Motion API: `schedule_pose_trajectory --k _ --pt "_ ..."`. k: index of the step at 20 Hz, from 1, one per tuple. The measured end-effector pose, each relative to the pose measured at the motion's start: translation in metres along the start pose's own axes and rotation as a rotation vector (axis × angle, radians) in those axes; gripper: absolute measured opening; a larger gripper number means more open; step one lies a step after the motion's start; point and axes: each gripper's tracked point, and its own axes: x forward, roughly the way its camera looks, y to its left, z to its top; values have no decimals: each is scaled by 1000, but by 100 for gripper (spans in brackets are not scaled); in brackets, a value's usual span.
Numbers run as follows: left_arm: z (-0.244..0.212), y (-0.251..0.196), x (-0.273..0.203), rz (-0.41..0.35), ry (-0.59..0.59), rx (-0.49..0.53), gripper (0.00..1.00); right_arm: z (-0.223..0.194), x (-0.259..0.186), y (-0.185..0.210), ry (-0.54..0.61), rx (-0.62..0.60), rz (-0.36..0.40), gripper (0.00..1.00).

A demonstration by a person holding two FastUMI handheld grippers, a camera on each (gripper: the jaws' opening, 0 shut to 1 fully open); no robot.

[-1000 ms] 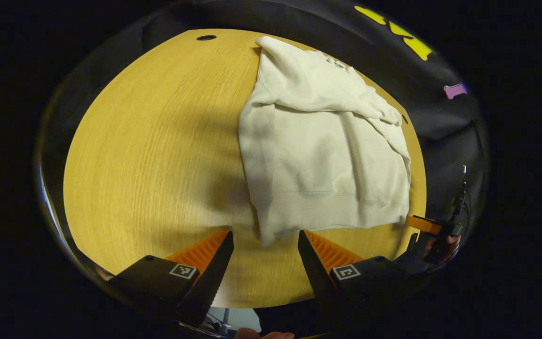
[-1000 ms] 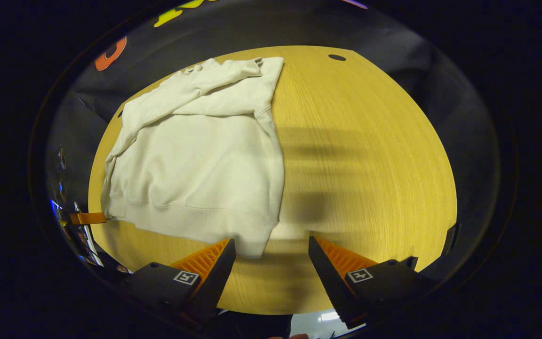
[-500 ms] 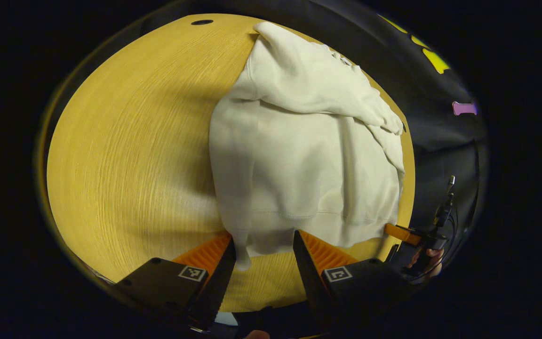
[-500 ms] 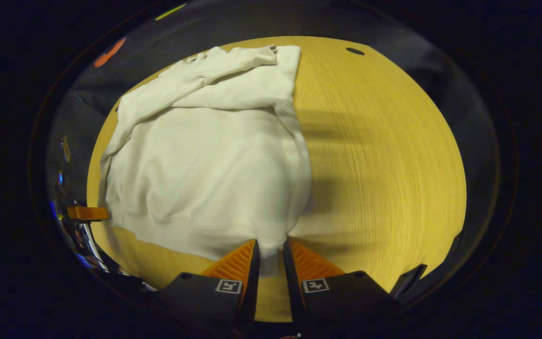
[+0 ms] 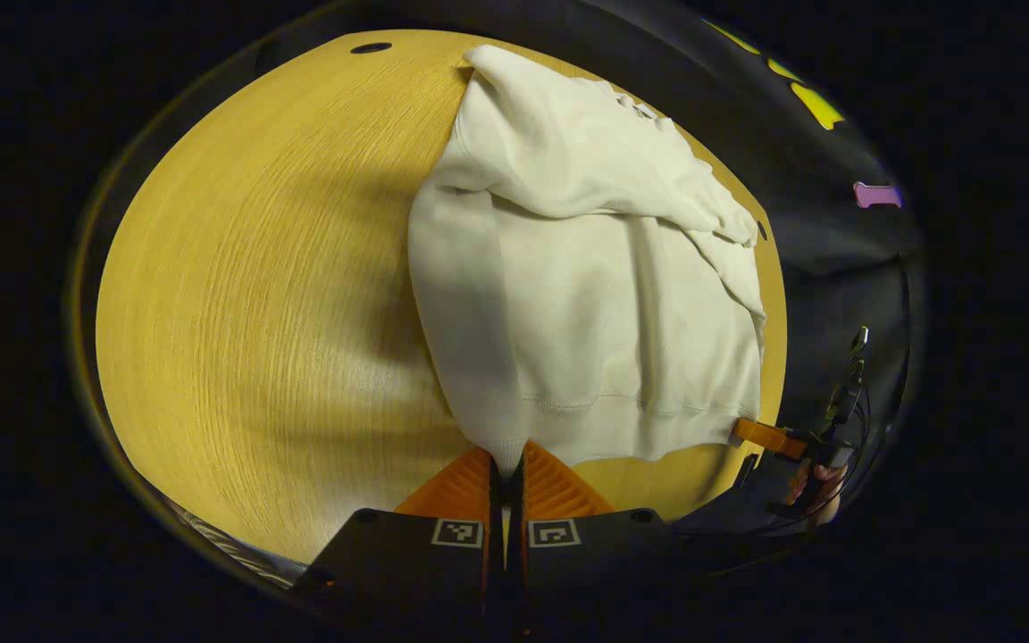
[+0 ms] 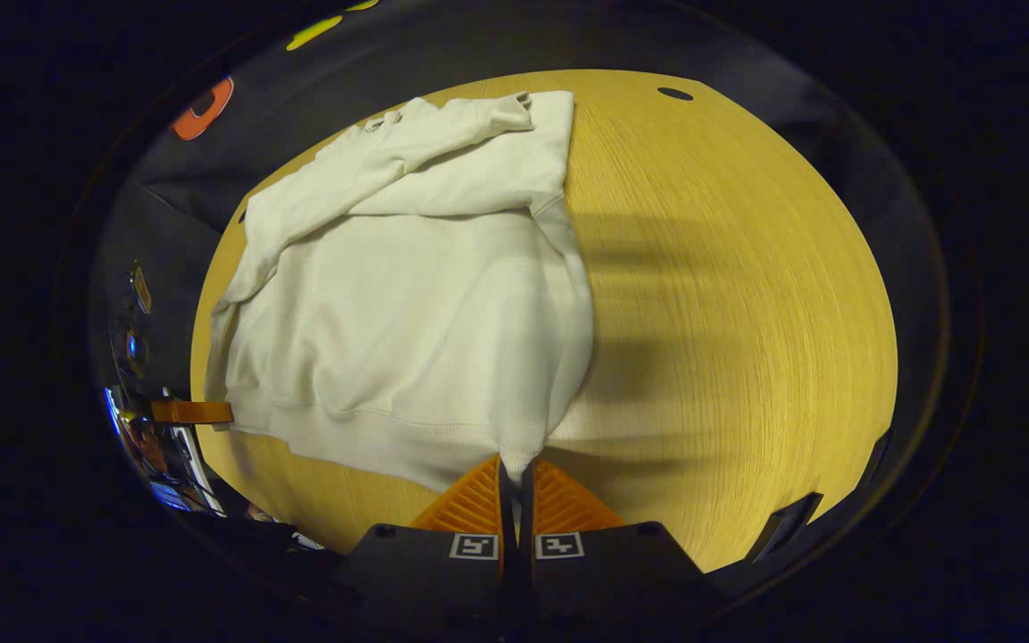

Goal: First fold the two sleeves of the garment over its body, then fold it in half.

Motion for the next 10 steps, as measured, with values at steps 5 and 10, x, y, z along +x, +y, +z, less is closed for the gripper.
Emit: schedule_pose_trajectory --k 5,10 --pt "24 -31 -40 -41 -90 36 4 44 -48 19 -136 63 96 0" --pt "64 -58 -85 -15 -221 171 4 109 -95 47 -289 35 162 0"
